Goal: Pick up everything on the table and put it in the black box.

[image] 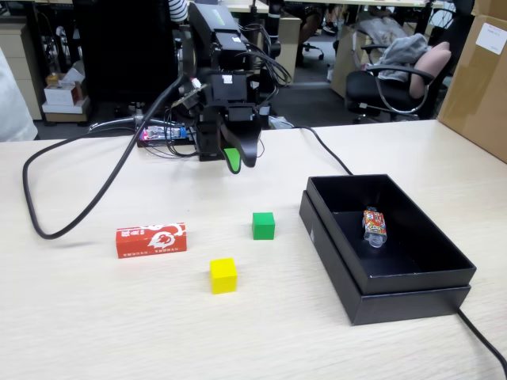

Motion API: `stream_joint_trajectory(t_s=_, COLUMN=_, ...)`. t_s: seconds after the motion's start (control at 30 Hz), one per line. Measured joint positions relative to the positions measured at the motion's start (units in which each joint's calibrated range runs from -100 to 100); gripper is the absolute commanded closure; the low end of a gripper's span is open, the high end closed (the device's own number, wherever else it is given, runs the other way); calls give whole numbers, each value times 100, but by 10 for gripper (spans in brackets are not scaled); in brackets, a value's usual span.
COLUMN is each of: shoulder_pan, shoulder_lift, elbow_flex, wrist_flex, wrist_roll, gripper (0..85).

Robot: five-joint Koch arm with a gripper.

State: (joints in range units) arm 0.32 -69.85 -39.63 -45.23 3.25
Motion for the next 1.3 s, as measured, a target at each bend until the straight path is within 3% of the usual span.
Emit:
stream_joint_trajectory(t_s=0.87, shoulder_pan=313, shoulder_lift=4104, elbow_flex=1991, wrist_flex=0, wrist_roll=234, gripper=378)
stream_joint_trajectory(t_s=1.3, shoulder_pan=322, shoulder_lift=4294, elbow_flex=2009, wrist_flex=0, wrist_roll=449, gripper=383)
